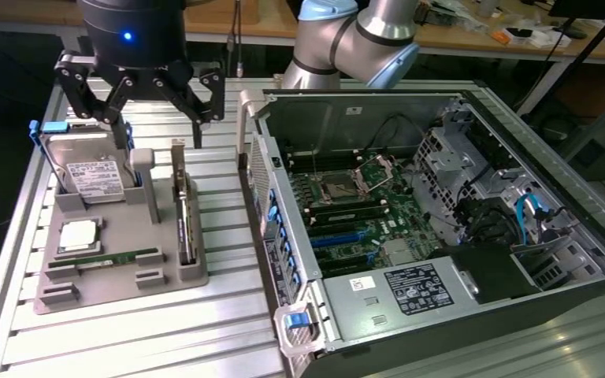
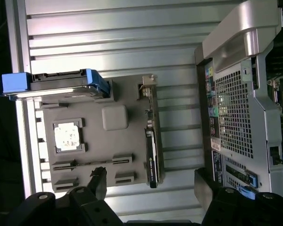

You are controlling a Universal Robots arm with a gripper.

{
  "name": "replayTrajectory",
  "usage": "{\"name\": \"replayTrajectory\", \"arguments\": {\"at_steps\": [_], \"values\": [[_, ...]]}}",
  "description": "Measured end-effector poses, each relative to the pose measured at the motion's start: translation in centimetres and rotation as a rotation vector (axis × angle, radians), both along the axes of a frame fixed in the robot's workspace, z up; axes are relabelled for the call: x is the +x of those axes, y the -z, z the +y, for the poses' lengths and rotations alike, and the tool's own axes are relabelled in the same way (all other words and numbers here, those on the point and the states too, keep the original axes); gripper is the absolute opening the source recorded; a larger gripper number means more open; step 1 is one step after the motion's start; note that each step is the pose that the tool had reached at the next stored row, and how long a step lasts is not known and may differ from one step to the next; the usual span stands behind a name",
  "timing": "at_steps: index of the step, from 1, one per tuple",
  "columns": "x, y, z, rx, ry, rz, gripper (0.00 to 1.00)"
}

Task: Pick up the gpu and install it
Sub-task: 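Pick up the gpu and move the gpu toward the slot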

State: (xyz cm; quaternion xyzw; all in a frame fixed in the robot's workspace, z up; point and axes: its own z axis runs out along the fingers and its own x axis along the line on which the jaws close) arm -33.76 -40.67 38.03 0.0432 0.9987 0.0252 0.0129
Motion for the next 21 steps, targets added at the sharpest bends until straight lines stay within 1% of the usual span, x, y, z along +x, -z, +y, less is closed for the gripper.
{"name": "replayTrajectory", "arguments": {"at_steps": [10, 11, 21], "values": [[0.0, 1.87, -0.17, 0.0, 0.0, 0.0, 0.84], [0.0, 2.21, -0.2, 0.0001, 0.0, -0.0001, 0.84], [0.0, 4.02, -0.39, 0.0001, 0.0, -0.0001, 0.84]]}}
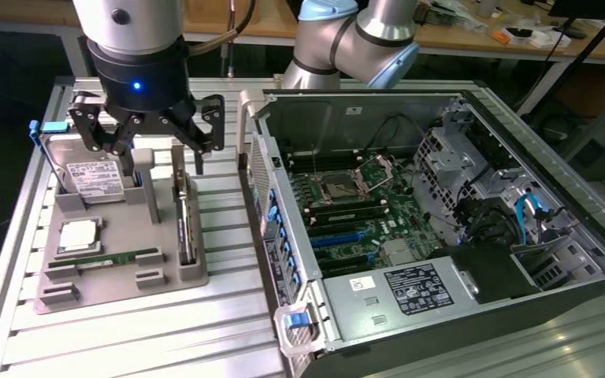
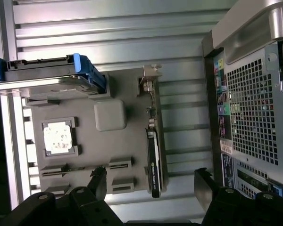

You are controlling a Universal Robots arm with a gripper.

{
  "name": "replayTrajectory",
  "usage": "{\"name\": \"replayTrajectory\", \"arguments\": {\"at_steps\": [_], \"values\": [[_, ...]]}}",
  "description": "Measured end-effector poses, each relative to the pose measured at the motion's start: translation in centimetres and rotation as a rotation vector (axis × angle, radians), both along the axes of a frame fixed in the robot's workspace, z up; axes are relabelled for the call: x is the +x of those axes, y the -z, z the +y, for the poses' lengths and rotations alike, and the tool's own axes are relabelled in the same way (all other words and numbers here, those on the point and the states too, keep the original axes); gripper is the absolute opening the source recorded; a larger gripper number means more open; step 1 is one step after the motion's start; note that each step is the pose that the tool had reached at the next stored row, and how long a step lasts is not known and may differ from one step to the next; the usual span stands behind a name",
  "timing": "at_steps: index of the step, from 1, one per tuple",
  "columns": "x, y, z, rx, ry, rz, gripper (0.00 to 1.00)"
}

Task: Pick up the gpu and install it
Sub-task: 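Pick up the gpu and move the gpu toward the slot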

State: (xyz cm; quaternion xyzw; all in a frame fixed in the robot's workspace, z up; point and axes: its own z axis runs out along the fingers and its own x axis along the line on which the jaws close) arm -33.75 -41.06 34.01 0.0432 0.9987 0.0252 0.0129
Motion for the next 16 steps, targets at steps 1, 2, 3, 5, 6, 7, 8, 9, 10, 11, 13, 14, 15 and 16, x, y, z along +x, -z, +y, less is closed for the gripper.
{"name": "replayTrajectory", "arguments": {"at_steps": [1, 2, 3, 5, 6, 7, 8, 9, 10, 11, 13, 14, 15, 16], "values": [[0.0, 0.19, -0.01, 0.0, 0.0, -0.0001, 0.84], [0.0, 0.38, -0.02, 0.0, -0.001, -0.0001, 0.84], [0.0, 0.61, -0.02, -0.0001, -0.005, 0.0, 0.84], [0.0, 1.14, -0.01, -0.0001, -0.023, 0.0001, 0.84], [0.0, 1.39, -0.02, 0.0, -0.036, 0.0001, 0.84], [0.0, 1.59, -0.02, 0.0, -0.045, 0.0001, 0.84], [0.0, 1.82, -0.02, 0.0, -0.055, 0.0, 0.84], [0.0, 1.99, -0.02, 0.0, -0.062, 0.0, 0.84], [0.0, 2.19, -0.02, 0.0, -0.07, 0.0, 0.84], [0.0, 2.37, -0.02, 0.0, -0.077, 0.0, 0.84], [0.0, 2.74, -0.01, 0.0, -0.088, -0.0001, 0.84], [0.0, 2.94, -0.02, 0.0, -0.091, 0.0001, 0.84], [0.0, 3.11, -0.02, 0.0, -0.092, 0.0001, 0.84], [0.0, 3.41, -0.02, 0.0, -0.092, 0.0001, 0.84]]}}
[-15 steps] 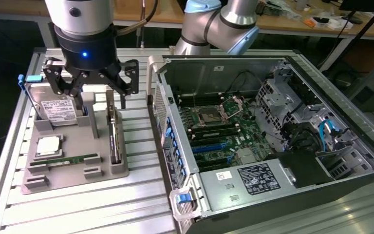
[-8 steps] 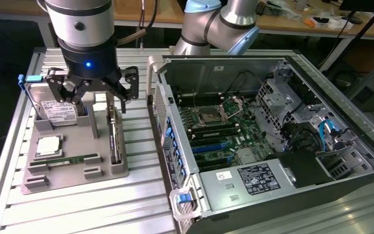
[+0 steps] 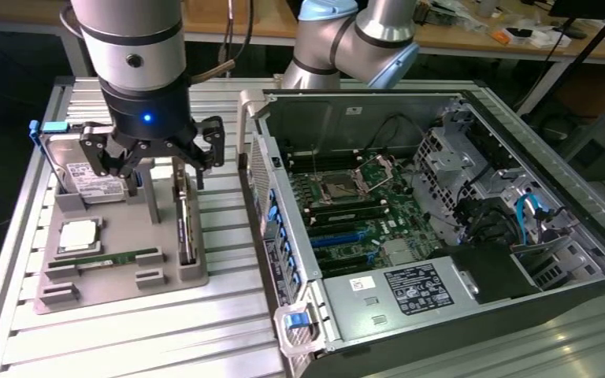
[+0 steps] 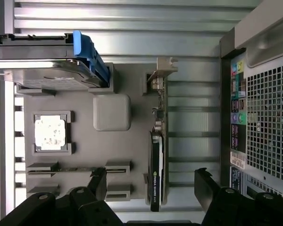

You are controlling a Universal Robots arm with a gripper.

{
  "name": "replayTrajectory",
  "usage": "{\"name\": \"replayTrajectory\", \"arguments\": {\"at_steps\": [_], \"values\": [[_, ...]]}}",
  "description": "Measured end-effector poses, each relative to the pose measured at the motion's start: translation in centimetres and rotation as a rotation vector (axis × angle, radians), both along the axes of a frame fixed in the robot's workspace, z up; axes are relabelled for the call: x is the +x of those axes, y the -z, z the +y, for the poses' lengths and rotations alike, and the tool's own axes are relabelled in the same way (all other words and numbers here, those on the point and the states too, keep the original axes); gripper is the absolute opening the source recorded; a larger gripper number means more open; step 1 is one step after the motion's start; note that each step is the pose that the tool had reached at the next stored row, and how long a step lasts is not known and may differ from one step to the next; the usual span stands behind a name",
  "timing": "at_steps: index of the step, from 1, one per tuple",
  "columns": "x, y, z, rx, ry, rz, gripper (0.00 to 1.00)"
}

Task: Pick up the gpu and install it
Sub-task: 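Pick up the gpu and move the gpu toward the slot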

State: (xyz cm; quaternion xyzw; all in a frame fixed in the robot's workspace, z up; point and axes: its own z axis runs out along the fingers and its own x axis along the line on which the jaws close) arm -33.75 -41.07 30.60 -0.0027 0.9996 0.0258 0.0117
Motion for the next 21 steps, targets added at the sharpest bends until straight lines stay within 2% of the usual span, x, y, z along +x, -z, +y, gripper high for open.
{"name": "replayTrajectory", "arguments": {"at_steps": [9, 21], "values": [[0.0, 1.82, 0.0, 0.0, 0.0, -0.0001, 0.84], [0.0, 3.58, 0.0, 0.0, -0.018, 0.0, 0.84]]}}
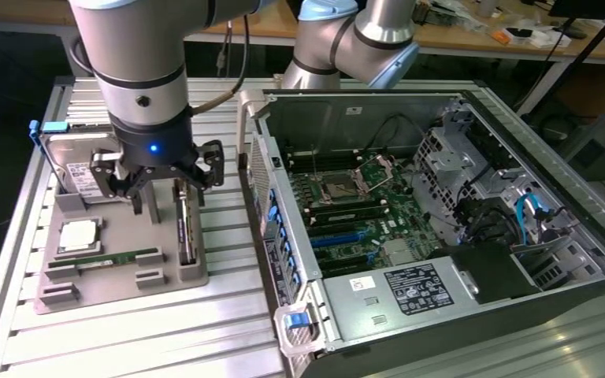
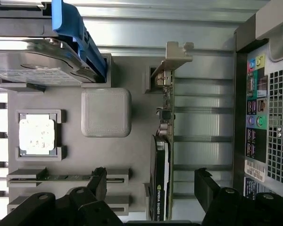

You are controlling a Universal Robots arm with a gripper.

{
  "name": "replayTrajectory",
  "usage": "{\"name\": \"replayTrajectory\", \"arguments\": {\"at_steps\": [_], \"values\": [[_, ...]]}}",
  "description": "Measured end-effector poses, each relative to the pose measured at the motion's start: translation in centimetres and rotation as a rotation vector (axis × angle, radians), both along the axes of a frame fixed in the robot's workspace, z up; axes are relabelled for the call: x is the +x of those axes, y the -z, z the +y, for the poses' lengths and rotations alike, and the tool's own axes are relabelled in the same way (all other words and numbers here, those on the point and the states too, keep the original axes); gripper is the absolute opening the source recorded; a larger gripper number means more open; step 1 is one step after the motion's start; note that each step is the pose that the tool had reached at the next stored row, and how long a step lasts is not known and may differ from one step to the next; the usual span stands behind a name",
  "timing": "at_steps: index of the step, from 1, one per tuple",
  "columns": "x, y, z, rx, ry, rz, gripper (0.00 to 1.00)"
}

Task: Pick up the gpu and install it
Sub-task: 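Pick up the gpu and move the gpu toward the slot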

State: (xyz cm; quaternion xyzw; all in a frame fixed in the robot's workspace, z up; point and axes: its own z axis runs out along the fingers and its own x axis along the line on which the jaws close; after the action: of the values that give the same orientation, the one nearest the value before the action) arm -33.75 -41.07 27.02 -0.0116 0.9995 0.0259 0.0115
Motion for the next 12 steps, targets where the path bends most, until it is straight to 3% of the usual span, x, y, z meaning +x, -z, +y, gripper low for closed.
{"name": "replayTrajectory", "arguments": {"at_steps": [12], "values": [[0.0, 1.48, 0.0, -0.0001, -0.002, 0.0001, 0.84]]}}
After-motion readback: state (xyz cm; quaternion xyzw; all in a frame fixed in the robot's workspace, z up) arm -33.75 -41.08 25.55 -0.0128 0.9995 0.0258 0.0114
